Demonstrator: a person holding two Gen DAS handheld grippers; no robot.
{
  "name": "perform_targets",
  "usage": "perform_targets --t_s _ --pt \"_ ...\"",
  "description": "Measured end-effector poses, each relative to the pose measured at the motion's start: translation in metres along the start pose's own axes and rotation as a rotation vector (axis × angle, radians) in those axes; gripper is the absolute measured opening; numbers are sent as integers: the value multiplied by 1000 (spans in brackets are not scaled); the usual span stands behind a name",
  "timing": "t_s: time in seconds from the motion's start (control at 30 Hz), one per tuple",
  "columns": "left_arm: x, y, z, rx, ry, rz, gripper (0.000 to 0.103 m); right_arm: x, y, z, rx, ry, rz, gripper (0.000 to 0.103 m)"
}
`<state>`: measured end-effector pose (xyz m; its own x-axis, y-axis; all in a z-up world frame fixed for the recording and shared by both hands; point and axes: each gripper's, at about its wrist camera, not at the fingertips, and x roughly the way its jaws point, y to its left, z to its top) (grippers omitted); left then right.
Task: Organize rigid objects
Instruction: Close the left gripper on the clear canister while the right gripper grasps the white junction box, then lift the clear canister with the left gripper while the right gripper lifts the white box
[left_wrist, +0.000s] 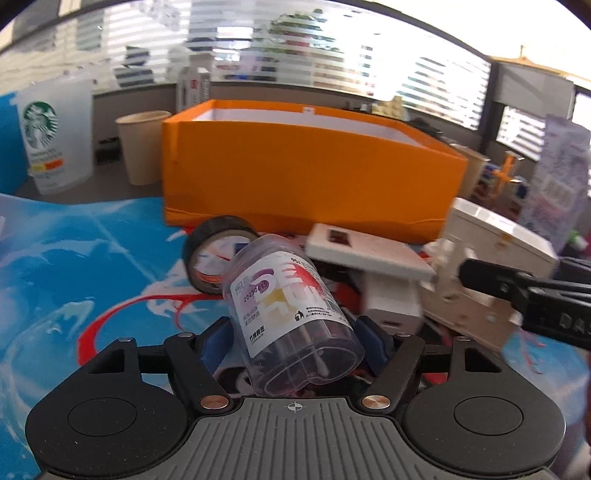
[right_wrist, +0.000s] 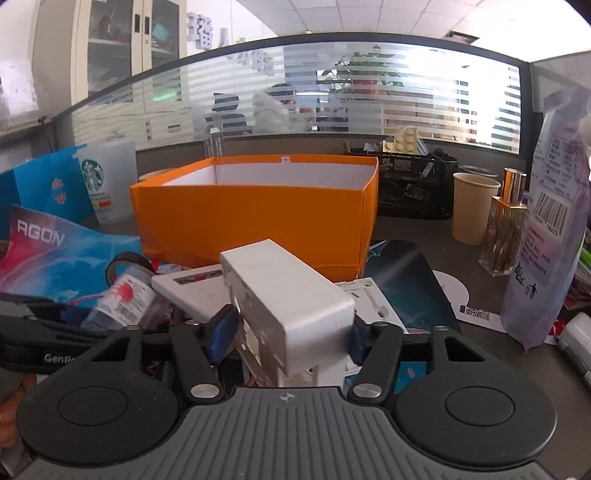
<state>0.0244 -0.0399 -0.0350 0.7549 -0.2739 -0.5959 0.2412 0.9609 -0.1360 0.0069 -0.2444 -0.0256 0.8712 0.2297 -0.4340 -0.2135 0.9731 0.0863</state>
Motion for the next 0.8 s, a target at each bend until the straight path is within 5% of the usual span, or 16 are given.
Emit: perform_targets --t_s 0.2,0.5,0.8 --pt "-19 2 4 20 -48 13 69 -7 5 6 -13 2 28 33" --pt "-47 11 11 -3 -96 -25 54 -20 16 12 -43 -43 31 30" --pt "-46 16 5 -10 -89 -29 53 -23 24 11 -77 -60 14 30"
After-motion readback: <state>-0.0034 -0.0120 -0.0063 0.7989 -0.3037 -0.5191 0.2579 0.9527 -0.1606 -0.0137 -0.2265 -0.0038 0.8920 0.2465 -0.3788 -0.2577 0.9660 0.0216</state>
